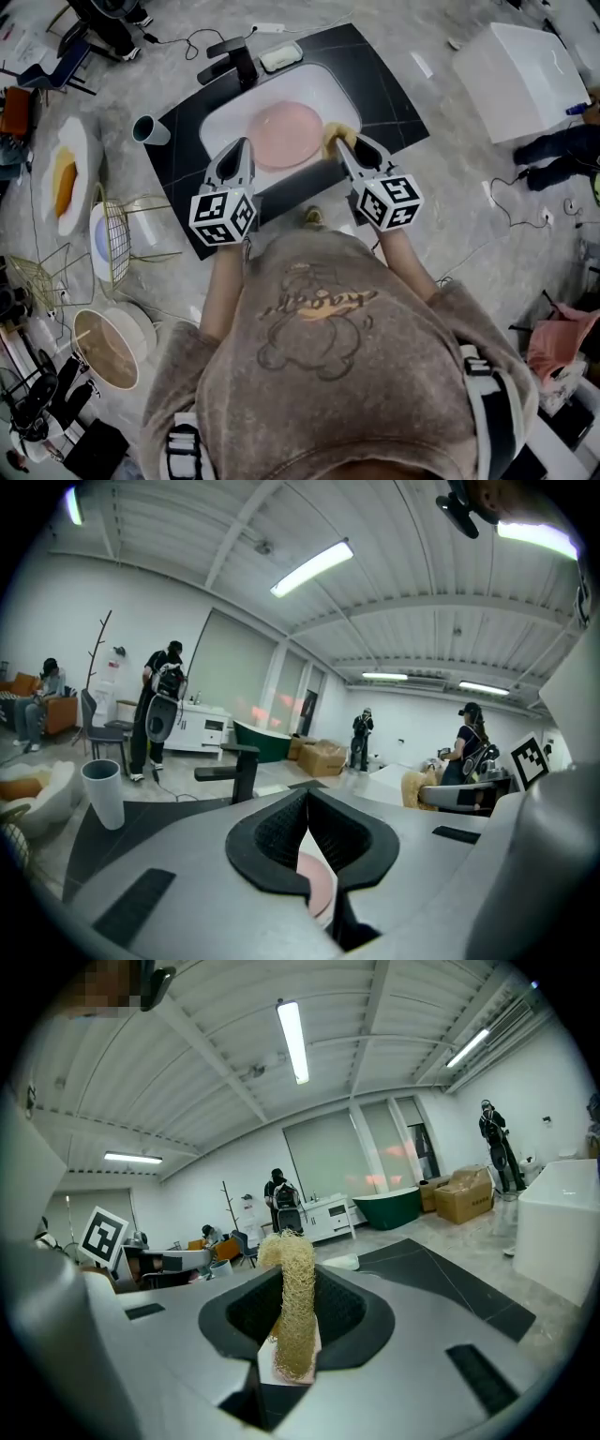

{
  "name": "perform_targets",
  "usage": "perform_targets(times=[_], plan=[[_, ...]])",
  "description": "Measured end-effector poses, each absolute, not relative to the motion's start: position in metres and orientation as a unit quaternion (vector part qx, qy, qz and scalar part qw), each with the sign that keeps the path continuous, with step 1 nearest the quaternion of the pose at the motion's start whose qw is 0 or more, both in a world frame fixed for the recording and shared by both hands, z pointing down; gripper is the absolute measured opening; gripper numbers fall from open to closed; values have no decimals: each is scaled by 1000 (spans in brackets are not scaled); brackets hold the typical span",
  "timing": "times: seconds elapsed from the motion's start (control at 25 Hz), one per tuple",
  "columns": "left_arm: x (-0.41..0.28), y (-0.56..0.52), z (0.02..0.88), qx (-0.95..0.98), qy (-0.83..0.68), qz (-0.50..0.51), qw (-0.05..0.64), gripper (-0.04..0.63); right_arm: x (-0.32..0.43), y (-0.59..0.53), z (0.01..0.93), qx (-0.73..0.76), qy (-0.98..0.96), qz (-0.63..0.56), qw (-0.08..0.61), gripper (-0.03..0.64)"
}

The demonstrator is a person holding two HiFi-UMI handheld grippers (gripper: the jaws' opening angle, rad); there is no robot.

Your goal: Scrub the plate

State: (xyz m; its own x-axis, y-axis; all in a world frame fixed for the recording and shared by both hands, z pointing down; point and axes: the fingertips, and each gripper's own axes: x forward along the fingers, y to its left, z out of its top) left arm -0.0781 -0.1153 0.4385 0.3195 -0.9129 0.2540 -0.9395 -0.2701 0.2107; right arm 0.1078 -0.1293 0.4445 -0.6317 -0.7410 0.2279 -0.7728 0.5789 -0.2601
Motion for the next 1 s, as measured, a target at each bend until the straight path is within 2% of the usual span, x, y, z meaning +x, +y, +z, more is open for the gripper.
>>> perform_targets(times=[0.84,0.88,1.0], plan=[[-101,-165,443,805,-568,53,160,21,67,-177,452,418,-891,172,47,86],[-101,-167,446,805,-567,54,164,28,66,-179,453,420,-890,173,48,86],[-102,-171,452,806,-562,56,177,116,66,-182,453,423,-888,174,49,86]])
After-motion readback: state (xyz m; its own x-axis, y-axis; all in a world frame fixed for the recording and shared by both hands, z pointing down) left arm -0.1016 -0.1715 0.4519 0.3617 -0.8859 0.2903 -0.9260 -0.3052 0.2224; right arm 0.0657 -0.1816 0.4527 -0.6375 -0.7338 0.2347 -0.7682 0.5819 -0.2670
